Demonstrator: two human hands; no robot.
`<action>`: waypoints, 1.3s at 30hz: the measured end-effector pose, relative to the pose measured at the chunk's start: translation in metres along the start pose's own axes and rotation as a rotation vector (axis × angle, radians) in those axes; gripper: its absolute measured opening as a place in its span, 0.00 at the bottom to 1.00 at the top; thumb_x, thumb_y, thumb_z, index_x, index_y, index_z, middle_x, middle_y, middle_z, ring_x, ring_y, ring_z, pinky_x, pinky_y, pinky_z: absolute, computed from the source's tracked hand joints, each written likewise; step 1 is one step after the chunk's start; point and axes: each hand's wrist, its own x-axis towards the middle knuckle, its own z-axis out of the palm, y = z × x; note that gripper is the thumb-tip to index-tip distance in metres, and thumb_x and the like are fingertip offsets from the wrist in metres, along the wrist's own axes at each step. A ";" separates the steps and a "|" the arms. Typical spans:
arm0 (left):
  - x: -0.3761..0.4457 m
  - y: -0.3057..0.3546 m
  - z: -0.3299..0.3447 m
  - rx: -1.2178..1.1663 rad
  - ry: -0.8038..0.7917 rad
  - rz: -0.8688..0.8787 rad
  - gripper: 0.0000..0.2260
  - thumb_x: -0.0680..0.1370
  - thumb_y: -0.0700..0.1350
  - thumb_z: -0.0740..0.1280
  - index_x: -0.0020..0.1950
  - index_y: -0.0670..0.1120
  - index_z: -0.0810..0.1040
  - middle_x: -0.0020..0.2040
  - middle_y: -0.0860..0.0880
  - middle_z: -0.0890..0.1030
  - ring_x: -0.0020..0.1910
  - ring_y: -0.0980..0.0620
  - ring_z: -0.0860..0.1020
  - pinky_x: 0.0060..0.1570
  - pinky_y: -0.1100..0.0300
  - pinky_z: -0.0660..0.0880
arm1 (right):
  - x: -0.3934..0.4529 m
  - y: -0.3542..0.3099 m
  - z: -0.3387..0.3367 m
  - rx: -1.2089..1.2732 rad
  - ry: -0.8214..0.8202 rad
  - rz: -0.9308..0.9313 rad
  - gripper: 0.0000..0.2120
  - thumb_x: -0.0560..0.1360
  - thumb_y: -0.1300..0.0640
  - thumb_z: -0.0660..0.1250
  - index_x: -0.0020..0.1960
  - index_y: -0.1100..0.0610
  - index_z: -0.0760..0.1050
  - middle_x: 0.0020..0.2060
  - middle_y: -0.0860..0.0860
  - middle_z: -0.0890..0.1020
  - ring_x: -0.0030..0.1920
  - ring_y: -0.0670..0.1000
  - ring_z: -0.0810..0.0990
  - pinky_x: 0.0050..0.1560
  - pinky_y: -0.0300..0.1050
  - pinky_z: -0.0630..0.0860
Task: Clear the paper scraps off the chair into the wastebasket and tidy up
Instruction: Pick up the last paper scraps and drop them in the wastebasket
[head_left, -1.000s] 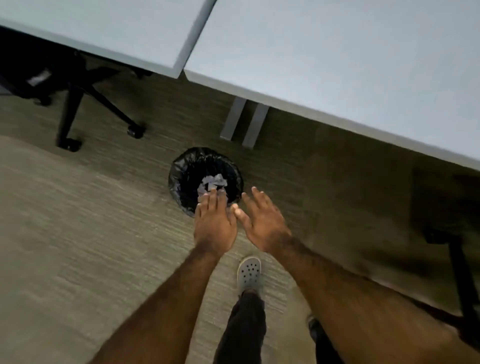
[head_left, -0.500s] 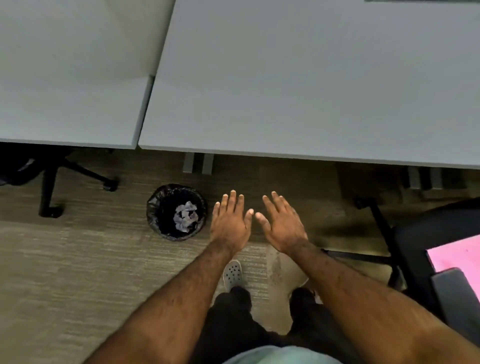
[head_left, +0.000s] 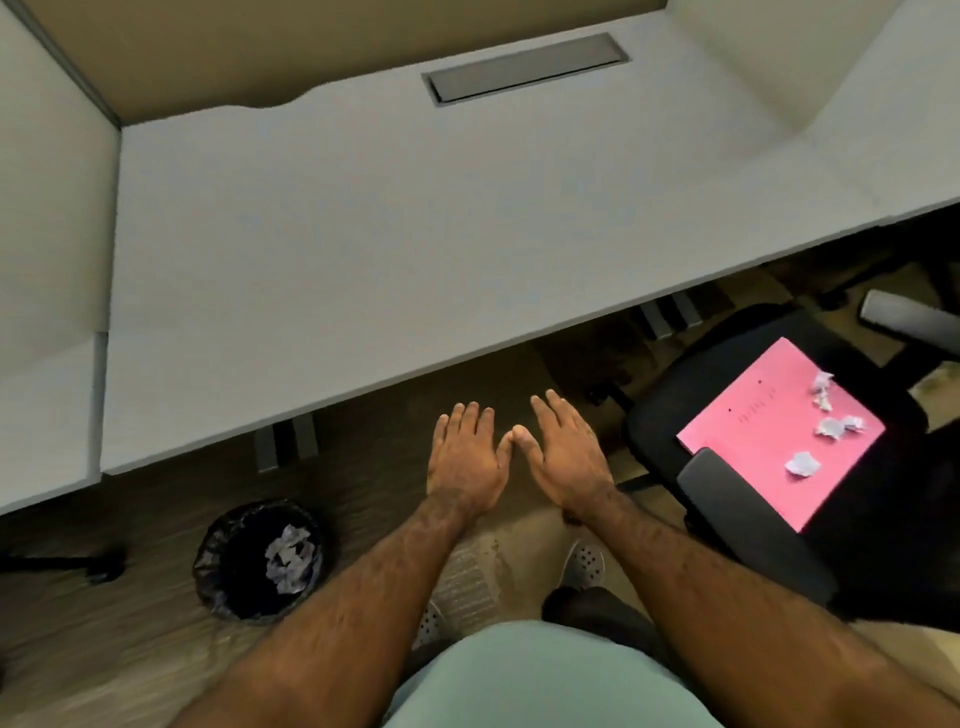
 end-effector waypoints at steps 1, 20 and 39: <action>0.006 0.009 0.002 0.004 0.004 0.029 0.29 0.81 0.61 0.45 0.76 0.47 0.59 0.78 0.45 0.60 0.78 0.47 0.54 0.74 0.50 0.44 | -0.001 0.009 -0.008 0.023 0.033 0.022 0.34 0.78 0.33 0.45 0.78 0.51 0.56 0.78 0.52 0.57 0.78 0.53 0.54 0.74 0.52 0.54; 0.145 0.237 0.067 0.072 -0.222 0.519 0.26 0.81 0.58 0.56 0.77 0.49 0.59 0.78 0.46 0.59 0.77 0.47 0.56 0.76 0.46 0.55 | -0.008 0.267 -0.082 0.351 0.407 0.707 0.31 0.79 0.38 0.55 0.76 0.54 0.59 0.77 0.54 0.60 0.77 0.56 0.58 0.72 0.53 0.59; 0.274 0.404 0.225 0.139 -0.303 0.713 0.27 0.79 0.53 0.62 0.77 0.51 0.59 0.79 0.45 0.57 0.76 0.42 0.59 0.74 0.46 0.58 | 0.026 0.439 -0.046 0.140 0.204 1.073 0.38 0.75 0.38 0.64 0.78 0.51 0.53 0.78 0.58 0.52 0.71 0.61 0.63 0.59 0.57 0.75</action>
